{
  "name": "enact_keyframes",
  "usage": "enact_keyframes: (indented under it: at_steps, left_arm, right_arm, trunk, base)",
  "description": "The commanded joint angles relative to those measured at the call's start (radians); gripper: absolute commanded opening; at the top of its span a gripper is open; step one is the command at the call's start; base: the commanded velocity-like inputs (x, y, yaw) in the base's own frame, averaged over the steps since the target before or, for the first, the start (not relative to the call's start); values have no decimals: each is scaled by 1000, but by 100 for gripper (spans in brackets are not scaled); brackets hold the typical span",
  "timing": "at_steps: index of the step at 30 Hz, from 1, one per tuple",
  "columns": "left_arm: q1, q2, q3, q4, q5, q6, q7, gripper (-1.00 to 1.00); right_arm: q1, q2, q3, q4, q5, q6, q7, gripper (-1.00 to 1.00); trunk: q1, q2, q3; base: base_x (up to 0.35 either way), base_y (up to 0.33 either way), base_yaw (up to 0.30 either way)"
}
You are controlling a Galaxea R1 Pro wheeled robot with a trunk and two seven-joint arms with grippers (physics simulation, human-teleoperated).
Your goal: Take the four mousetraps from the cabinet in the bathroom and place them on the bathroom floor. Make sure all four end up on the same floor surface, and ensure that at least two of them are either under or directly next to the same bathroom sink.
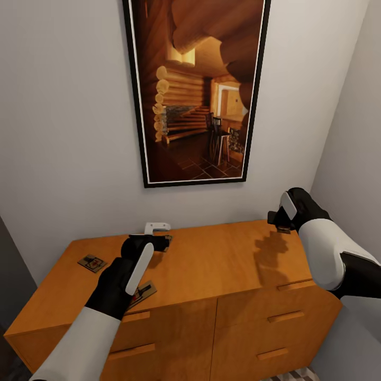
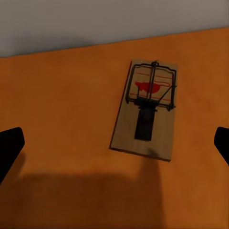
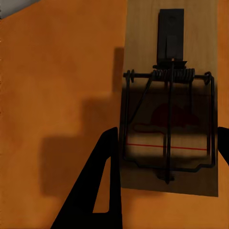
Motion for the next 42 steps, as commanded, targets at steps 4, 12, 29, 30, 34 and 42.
enact_keyframes:
  at_steps: [4, 12, 29, 30, 34, 42]
  left_arm:
    - [-1, -1, -1, 2, 11, 3, 10, 100]
    - [-1, -17, -1, 0, 8, 3, 11, 100]
    - [-1, -24, 0, -25, 9, 32, 24, 100]
    - [-1, -24, 0, -26, 10, 33, 24, 100]
    - [-1, -24, -1, -26, 10, 37, 24, 100]
    - [-1, -24, -1, -27, 10, 39, 24, 100]
  right_arm:
    - [-1, 1, -7, 0, 2, 3, 0, -100]
    - [-1, 1, -7, 1, 2, 3, 2, -100]
    - [-1, 1, -6, 1, 2, 3, 2, -100]
    - [-1, 1, -6, 1, 2, 3, 2, -100]
    - [-1, 1, -6, 1, 2, 3, 2, -100]
    - [-1, 1, -7, 1, 2, 3, 2, -100]
  trunk:
    - [0, -1, -1]
    - [0, -1, -1]
    - [0, -1, -1]
    - [0, -1, -1]
    - [0, -1, -1]
    - [0, -1, -1]
  base:
    - [0, 0, 0]
    - [0, 0, 0]
    - [0, 0, 0]
    - [0, 0, 0]
    - [19, 0, 0]
    - [41, 0, 0]
